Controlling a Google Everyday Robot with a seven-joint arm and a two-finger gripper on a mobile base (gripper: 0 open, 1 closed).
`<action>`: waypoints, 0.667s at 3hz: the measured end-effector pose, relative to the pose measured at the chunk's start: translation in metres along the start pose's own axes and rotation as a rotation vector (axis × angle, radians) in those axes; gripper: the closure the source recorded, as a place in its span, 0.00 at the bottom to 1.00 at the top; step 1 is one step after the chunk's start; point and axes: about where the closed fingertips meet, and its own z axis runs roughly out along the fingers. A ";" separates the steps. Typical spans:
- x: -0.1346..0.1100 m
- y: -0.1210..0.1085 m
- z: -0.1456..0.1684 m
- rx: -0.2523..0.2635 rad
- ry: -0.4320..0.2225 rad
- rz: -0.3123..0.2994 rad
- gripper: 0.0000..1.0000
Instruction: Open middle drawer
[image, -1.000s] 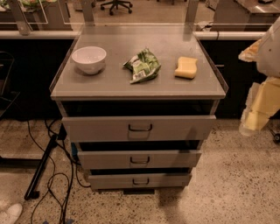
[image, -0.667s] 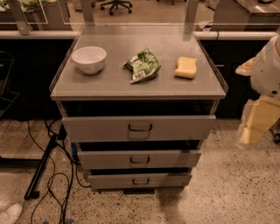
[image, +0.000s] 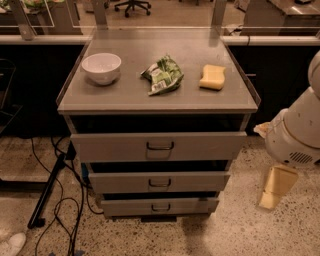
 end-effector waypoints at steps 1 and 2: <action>0.000 0.000 0.000 0.000 0.000 0.000 0.00; -0.010 0.029 0.054 -0.088 -0.042 -0.007 0.00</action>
Offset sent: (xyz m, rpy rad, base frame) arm -0.0285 0.0451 -0.1053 0.1211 0.1544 0.0616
